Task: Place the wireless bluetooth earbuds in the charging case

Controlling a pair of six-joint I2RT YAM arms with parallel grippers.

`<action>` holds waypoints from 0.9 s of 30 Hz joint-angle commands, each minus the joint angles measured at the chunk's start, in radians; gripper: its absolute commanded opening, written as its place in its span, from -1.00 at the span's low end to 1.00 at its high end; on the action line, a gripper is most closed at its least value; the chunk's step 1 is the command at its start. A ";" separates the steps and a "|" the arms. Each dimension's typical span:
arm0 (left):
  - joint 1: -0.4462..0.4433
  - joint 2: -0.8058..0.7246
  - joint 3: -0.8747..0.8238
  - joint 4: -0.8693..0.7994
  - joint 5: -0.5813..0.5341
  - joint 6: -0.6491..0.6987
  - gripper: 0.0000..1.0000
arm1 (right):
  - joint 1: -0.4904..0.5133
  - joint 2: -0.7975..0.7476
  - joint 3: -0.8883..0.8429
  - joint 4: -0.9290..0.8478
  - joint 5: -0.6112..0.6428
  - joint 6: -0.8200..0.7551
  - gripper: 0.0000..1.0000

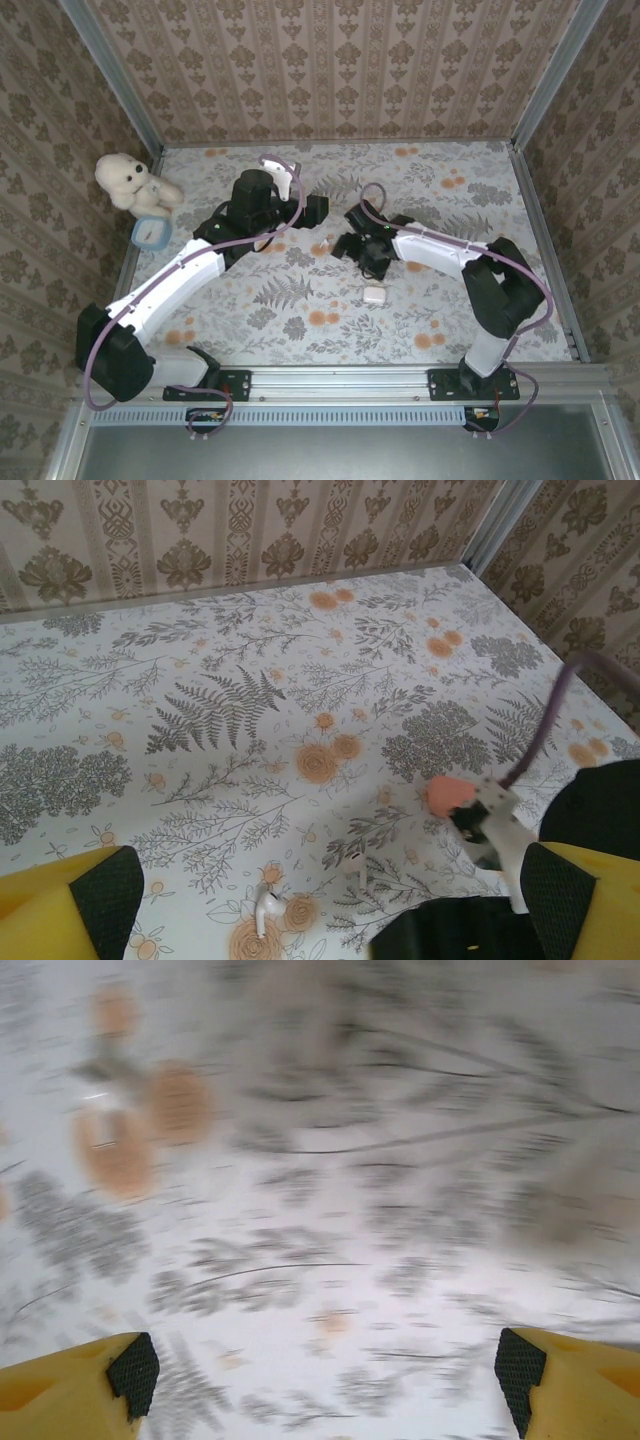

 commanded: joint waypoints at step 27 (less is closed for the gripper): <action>-0.007 -0.020 0.037 -0.030 -0.014 0.049 1.00 | 0.119 0.027 -0.044 -0.303 0.243 -0.150 0.98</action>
